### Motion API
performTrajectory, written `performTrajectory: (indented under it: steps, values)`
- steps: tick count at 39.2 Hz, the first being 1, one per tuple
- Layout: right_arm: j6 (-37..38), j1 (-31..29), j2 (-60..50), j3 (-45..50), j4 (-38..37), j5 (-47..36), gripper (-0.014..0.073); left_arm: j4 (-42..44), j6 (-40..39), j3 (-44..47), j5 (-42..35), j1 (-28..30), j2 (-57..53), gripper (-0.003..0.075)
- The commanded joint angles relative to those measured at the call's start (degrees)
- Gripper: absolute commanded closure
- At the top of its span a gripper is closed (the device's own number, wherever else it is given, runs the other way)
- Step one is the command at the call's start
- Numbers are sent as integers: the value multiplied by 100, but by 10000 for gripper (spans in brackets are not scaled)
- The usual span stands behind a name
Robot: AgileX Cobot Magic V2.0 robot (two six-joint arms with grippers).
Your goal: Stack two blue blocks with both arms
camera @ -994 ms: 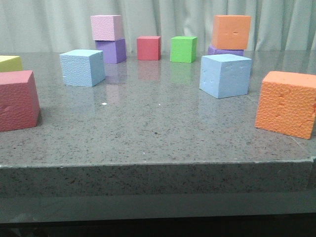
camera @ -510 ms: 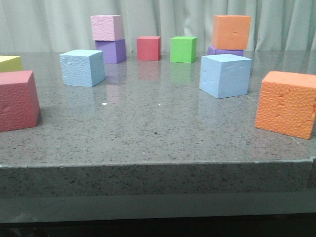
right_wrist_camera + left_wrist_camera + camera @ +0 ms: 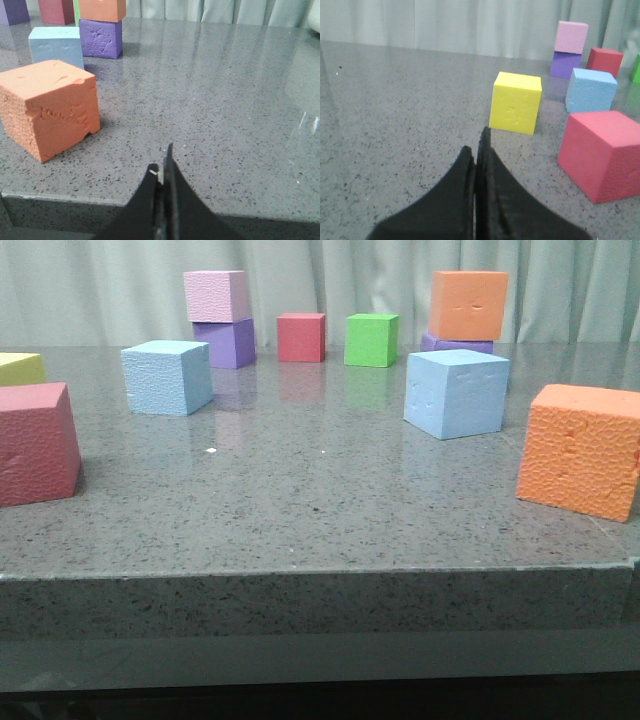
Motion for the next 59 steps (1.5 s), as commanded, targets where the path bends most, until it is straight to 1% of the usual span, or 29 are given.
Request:
performTrajectory:
  steps: [1, 7, 15, 19, 24, 26, 30, 34, 37, 41, 43, 48, 56, 57, 59]
  values:
    - [-50, -31, -101, -30, -49, -574, 664, -46, -53, 23, -776, 9, -102, 741]
    - [-44, -31, -101, -30, 8, -809, 664, -46, -53, 13, -1098, 9, -102, 741]
    - [18, -31, -101, -80, 229, -1304, 664, -87, -53, 2, -2005, 9, -102, 741]
    - [18, -31, -101, -505, 241, -1280, 664, -118, -53, -171, -2092, 9, -92, 741]
    - [18, -31, -46, -1216, 241, -886, 664, -118, -53, -690, -2034, 9, 58, 741]
    - [18, -31, 48, -1599, 241, -663, 664, -118, -53, -954, -1931, 9, 210, 741]
    - [18, -31, 462, -2342, 241, -224, 664, -118, -53, -1587, -1457, 9, 705, 741]
    - [18, -31, 1080, -3023, 241, 121, 664, -87, -53, -2342, -728, 9, 1436, 741]
    - [18, -31, 1555, -3464, 241, 549, 664, -87, -53, -2882, -104, 9, 2040, 741]
    - [18, -31, 2142, -3973, 241, 1056, 664, 77, -6, -3477, 434, 9, 2720, 741]
    - [18, -31, 2376, -4142, 241, 1222, 664, 211, -6, -3688, 563, 9, 2983, 741]
    - [18, -31, 2785, -4259, 294, 1286, 664, 216, -6, -3927, 602, 9, 3422, 741]
    - [13, -31, 2796, -4253, 313, 1190, 659, 217, -6, -3939, 592, 9, 3463, 740]
    - [13, -31, 2796, -4253, 313, 1184, 647, 217, -6, -3939, 592, 9, 3463, 739]
    - [13, -31, 2796, -4253, 313, 1203, 589, 228, -6, -3939, 592, 9, 3463, 733]
